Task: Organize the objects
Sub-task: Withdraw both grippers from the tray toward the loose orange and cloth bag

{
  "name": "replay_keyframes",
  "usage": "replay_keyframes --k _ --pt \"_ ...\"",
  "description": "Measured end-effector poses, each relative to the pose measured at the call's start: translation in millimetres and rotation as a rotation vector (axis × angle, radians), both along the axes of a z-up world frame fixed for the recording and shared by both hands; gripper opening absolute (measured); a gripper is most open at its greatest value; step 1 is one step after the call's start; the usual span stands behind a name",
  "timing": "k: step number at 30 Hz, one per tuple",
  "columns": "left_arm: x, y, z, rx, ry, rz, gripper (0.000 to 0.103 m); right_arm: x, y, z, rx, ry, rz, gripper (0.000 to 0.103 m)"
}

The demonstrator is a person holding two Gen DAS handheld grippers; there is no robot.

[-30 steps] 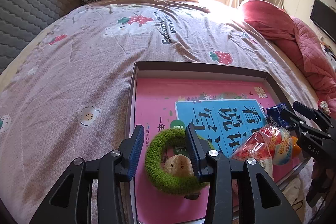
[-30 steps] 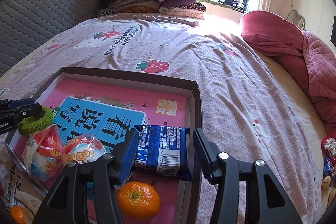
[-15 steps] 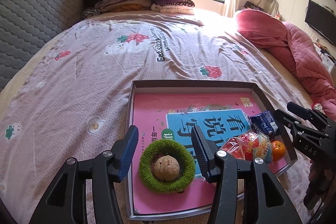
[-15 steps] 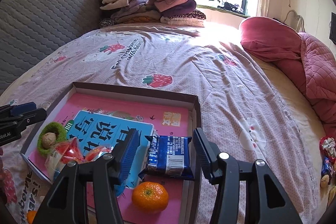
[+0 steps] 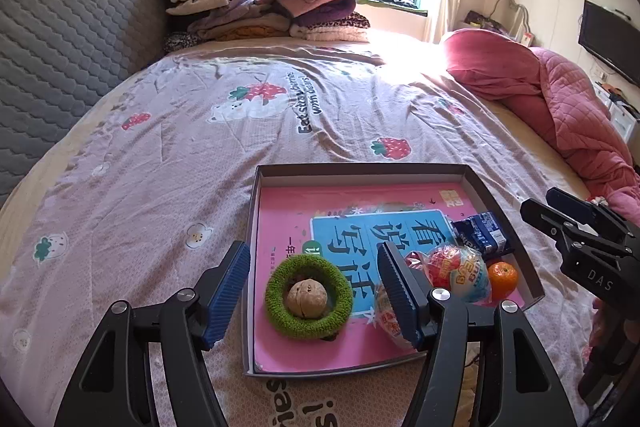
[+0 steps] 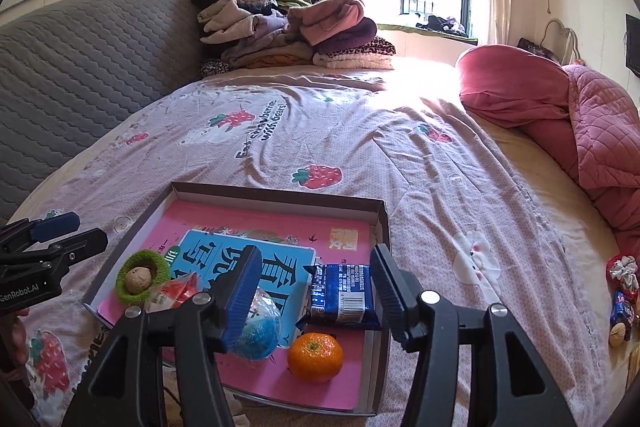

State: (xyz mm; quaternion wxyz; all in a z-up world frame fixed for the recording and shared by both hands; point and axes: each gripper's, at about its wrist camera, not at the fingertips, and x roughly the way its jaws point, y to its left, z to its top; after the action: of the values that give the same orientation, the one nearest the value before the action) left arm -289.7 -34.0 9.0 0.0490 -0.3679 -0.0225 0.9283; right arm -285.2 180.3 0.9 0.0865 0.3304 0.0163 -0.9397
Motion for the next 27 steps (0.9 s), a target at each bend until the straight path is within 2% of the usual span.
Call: replay_keyframes --k 5,8,27 --pt "13 3 10 0.0 0.017 -0.006 0.069 14 -2 13 -0.024 0.026 0.011 0.058" --pt "20 2 16 0.002 0.027 -0.004 0.074 23 -5 22 -0.04 0.047 0.023 0.058" --pt "76 5 47 0.0 0.105 -0.011 0.075 82 8 49 -0.105 0.13 0.022 0.063"
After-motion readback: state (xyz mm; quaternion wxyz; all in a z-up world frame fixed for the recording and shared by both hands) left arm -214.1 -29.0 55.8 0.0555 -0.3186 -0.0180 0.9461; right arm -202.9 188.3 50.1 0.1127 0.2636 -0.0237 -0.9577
